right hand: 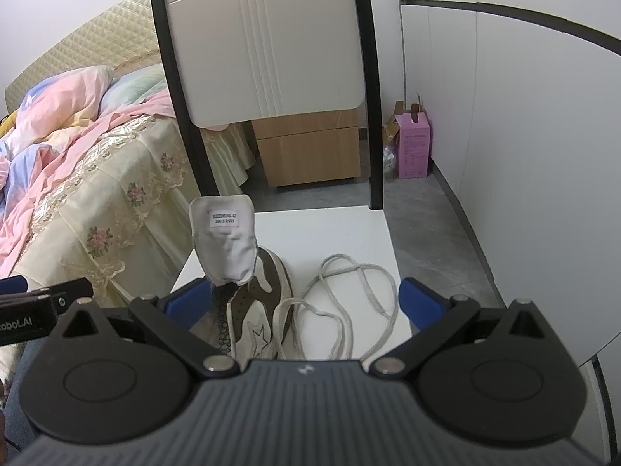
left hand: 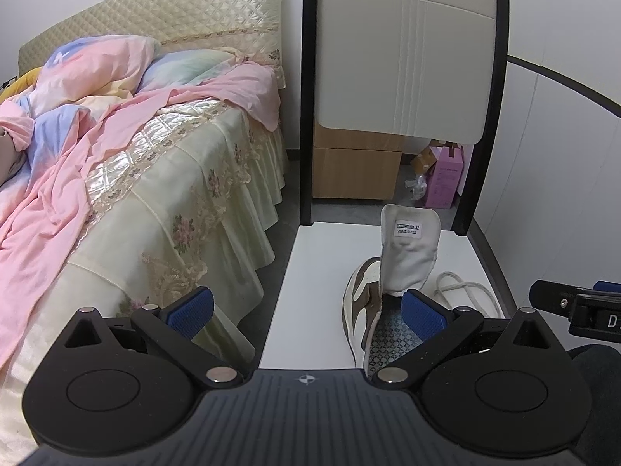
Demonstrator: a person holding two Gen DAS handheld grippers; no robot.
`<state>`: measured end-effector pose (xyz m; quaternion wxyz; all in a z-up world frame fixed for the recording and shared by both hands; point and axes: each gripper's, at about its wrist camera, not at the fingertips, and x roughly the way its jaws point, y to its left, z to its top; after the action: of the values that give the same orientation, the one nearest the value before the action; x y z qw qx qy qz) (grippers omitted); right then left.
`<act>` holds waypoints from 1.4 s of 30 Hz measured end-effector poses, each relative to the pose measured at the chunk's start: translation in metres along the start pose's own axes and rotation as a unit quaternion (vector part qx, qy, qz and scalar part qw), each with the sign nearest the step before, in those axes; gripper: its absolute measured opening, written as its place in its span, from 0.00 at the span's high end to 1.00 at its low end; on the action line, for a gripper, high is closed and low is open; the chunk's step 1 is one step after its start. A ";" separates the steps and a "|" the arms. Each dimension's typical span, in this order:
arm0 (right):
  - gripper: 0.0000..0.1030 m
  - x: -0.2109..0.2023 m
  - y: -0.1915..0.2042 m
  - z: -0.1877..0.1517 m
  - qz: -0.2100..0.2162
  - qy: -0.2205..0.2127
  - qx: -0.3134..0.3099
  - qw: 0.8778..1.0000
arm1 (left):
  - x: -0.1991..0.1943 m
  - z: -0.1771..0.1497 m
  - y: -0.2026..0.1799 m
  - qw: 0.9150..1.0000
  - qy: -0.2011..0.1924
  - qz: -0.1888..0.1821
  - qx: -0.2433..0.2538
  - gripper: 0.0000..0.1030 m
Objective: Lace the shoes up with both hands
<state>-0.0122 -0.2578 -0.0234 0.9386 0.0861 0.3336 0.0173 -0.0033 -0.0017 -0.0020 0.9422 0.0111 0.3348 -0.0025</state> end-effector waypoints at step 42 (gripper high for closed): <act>0.00 0.011 -0.008 -0.005 0.009 -0.005 0.015 1.000 | 0.020 -0.006 0.003 1.000 0.015 -0.005 0.013 0.00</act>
<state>-0.0067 -0.2641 -0.0352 0.9387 0.1036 0.3280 0.0204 0.0086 0.0010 -0.0197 0.9368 0.0218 0.3489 -0.0117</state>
